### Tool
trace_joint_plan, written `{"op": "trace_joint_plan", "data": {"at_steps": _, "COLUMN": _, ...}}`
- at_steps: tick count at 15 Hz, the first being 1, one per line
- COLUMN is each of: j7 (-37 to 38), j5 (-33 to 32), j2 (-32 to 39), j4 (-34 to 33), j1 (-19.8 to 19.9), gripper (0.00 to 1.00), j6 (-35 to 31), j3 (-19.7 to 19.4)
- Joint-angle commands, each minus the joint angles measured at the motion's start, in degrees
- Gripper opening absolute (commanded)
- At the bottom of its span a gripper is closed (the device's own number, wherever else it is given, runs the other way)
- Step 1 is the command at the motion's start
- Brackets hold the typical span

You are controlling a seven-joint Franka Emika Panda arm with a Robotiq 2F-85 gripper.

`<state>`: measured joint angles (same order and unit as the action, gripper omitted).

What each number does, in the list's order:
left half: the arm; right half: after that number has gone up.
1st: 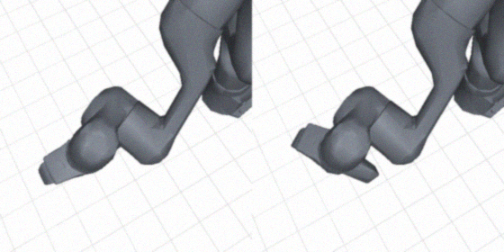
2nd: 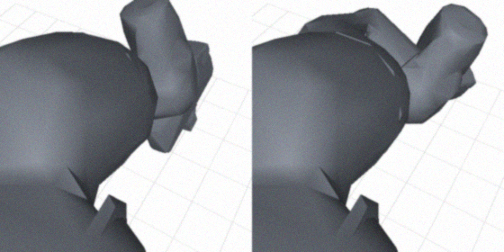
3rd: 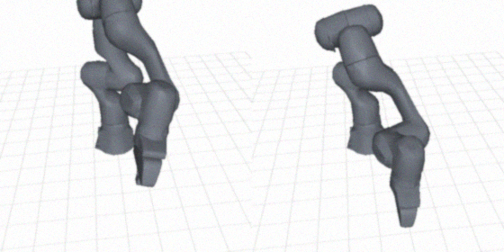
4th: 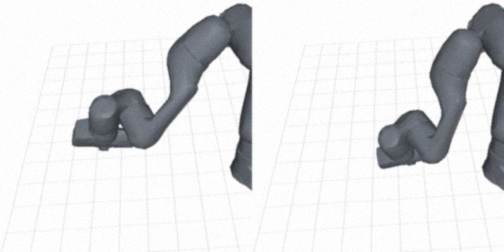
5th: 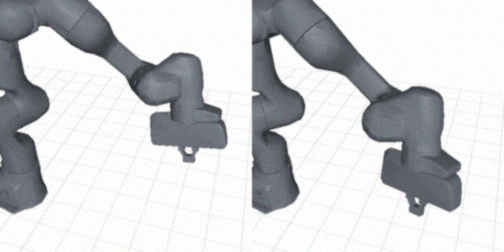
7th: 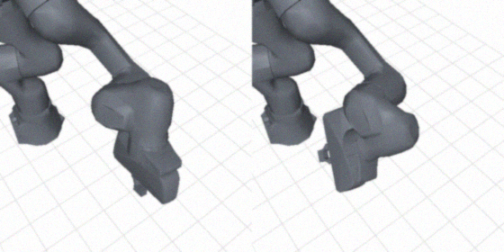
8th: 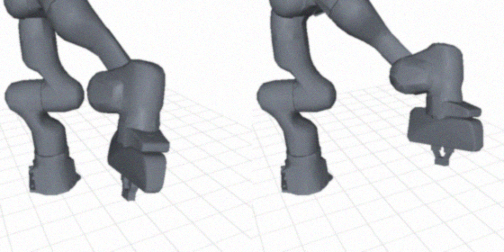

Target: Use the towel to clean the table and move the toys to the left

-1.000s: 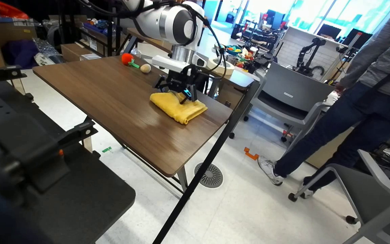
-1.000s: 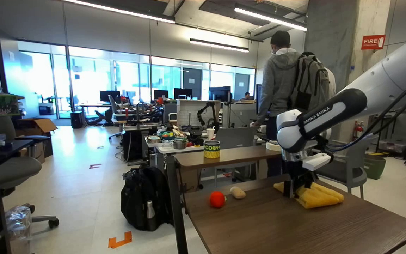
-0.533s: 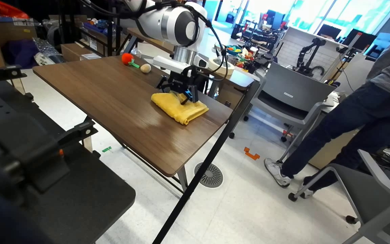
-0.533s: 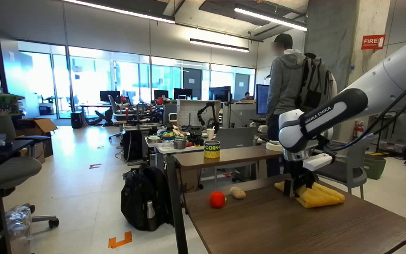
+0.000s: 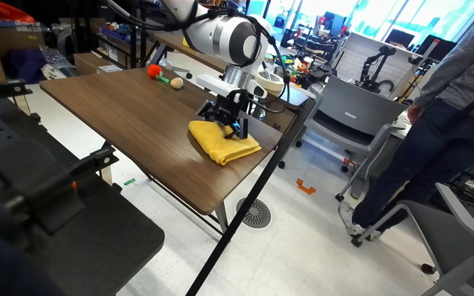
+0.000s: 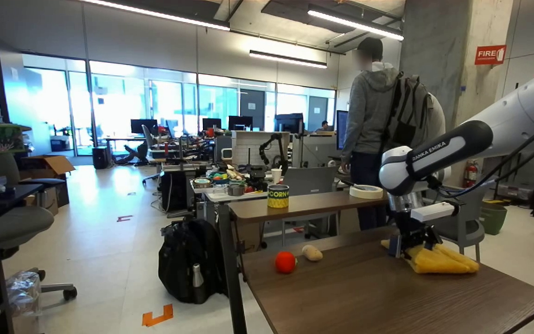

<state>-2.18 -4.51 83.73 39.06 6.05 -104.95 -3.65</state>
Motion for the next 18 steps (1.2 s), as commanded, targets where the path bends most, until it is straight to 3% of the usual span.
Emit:
{"op": "trace_joint_plan", "data": {"at_steps": 1, "j7": -4.54, "j5": -4.07, "j2": 0.65, "j4": 2.83, "j1": -3.99, "gripper": 1.00, "j6": -1.05, "j3": -0.76}}
{"op": "trace_joint_plan", "data": {"at_steps": 7, "j7": -12.64, "j5": -10.86, "j2": -5.87, "j4": 14.01, "j1": -9.68, "gripper": 1.00, "j6": -9.13, "j3": 0.19}}
{"op": "trace_joint_plan", "data": {"at_steps": 11, "j7": -21.66, "j5": -12.33, "j2": -12.97, "j4": 25.46, "j1": -9.82, "gripper": 1.00, "j6": -17.99, "j3": 1.59}}
{"op": "trace_joint_plan", "data": {"at_steps": 14, "j7": -27.44, "j5": -11.59, "j2": -18.70, "j4": 33.42, "j1": -8.29, "gripper": 1.00, "j6": -19.67, "j3": 1.59}}
{"op": "trace_joint_plan", "data": {"at_steps": 16, "j7": -22.15, "j5": -10.93, "j2": -18.07, "j4": 30.98, "j1": -8.66, "gripper": 1.00, "j6": -14.62, "j3": -1.70}}
{"op": "trace_joint_plan", "data": {"at_steps": 17, "j7": -23.51, "j5": -12.24, "j2": -15.35, "j4": 27.73, "j1": -8.57, "gripper": 1.00, "j6": -16.12, "j3": 0.66}}
{"op": "trace_joint_plan", "data": {"at_steps": 18, "j7": -22.93, "j5": -12.31, "j2": -16.04, "j4": 28.26, "j1": -8.15, "gripper": 1.00, "j6": -15.35, "j3": 0.03}}
